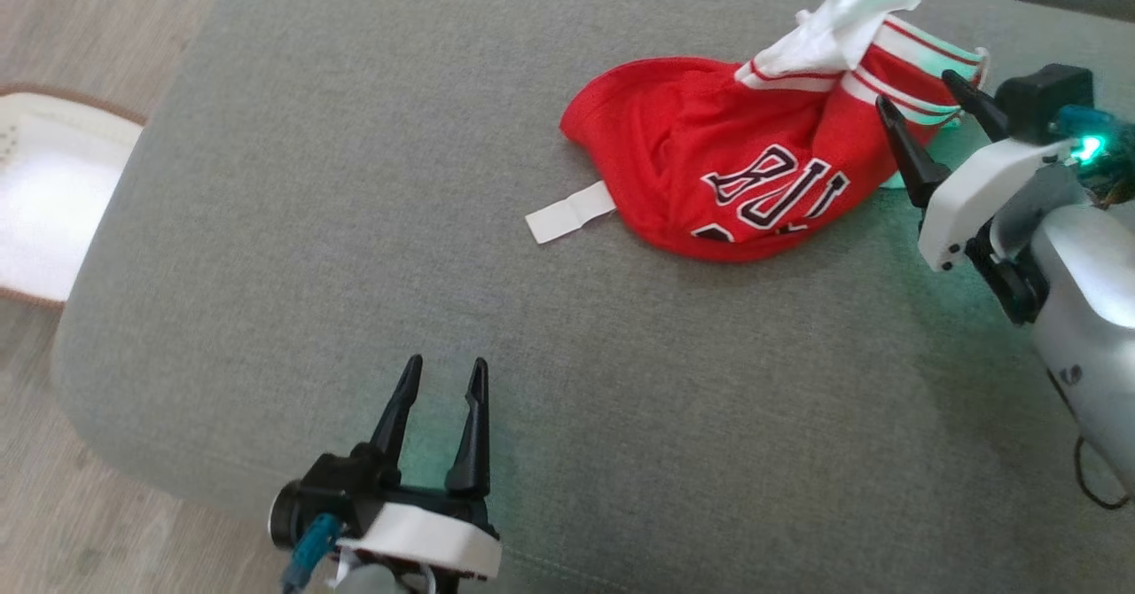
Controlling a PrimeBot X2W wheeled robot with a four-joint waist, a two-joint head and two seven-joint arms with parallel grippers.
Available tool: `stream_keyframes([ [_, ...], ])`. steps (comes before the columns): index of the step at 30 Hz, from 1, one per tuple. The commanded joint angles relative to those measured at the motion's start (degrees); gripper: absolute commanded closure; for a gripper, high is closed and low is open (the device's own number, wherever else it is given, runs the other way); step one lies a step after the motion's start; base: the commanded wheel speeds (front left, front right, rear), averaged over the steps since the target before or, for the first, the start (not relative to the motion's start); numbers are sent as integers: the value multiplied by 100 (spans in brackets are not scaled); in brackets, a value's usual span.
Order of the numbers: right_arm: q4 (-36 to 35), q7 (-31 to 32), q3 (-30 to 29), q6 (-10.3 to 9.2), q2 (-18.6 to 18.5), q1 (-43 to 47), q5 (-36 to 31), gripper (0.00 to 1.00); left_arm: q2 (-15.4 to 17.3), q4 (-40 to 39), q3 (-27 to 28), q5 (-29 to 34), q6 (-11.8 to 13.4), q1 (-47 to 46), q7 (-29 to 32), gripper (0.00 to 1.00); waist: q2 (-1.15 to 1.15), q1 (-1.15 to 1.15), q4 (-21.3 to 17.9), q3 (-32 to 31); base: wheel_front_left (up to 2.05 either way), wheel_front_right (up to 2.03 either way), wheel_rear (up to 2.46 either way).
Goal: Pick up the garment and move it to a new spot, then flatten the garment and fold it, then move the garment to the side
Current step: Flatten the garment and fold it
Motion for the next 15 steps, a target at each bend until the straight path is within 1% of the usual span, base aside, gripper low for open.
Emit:
stream_keyframes([
  [1,-86,61,59,-5,42,-118,-60,0,29,-168,107,-46,36,-154,-29,0,0,-1,81,74,0,0,0],
  [6,-77,457,335,-5,60,-164,9,0,29,-183,90,-86,85,-185,-29,0,0,-1,142,123,0,0,0],
  [7,-96,529,398,-5,42,-153,43,38,29,-184,94,-87,89,-185,-29,0,0,-1,142,124,0,0,0],
  [8,-118,564,441,-5,13,-143,86,94,29,-184,99,-87,93,-182,-29,0,0,-1,138,124,0,0,0],
  [9,-131,591,469,-5,-10,-123,142,100,29,-181,106,-88,97,-177,-29,0,0,-1,131,112,0,0,0],
  [11,-215,564,538,-5,-43,-94,229,100,29,-162,121,-91,102,-169,-29,0,0,-1,103,80,0,0,0],
  [15,-385,132,507,-5,-86,-135,301,100,29,-133,160,-68,87,-155,-29,0,0,-1,0,-27,0,0,0],
])
